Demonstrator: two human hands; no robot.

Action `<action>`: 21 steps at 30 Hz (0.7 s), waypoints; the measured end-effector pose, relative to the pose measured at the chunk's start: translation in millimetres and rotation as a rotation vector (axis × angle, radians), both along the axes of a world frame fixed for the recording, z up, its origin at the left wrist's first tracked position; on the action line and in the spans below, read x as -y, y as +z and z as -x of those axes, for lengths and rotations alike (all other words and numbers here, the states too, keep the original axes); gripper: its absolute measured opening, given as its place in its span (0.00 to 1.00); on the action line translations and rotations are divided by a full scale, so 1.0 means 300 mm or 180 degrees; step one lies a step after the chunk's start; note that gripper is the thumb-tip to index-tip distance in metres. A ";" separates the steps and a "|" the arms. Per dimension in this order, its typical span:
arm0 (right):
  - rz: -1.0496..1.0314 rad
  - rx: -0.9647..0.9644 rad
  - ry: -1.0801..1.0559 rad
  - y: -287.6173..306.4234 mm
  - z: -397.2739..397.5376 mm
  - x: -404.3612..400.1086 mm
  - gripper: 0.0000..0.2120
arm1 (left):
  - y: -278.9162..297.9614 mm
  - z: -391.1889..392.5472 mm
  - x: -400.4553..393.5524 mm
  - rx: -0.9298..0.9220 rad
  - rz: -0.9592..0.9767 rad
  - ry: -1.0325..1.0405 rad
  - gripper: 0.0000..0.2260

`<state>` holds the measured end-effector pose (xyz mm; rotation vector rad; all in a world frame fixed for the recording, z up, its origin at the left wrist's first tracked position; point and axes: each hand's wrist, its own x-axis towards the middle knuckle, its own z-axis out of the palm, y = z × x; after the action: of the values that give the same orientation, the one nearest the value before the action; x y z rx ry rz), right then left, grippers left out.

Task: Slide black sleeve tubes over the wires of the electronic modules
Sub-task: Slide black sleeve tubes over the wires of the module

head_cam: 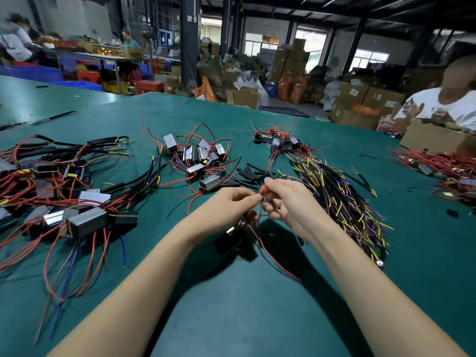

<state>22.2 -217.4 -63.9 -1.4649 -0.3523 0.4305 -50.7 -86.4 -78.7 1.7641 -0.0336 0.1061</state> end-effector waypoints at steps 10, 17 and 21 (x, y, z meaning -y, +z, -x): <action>-0.0469 -0.0047 0.0156 -0.053 -0.021 0.015 0.12 | -0.034 -0.043 -0.002 -0.0162 0.1170 0.0382 0.02; -0.0788 -0.0233 -0.0351 -0.077 -0.055 0.032 0.10 | -0.005 -0.038 -0.047 0.0152 0.1289 0.0691 0.03; -0.1046 -0.0325 -0.0334 -0.072 -0.066 0.046 0.11 | 0.023 -0.016 -0.048 0.0600 0.0788 0.0934 0.03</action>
<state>41.9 -231.3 -85.4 -1.1310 -0.2496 0.3432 -45.9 -72.0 -71.9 1.4976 0.0986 0.4705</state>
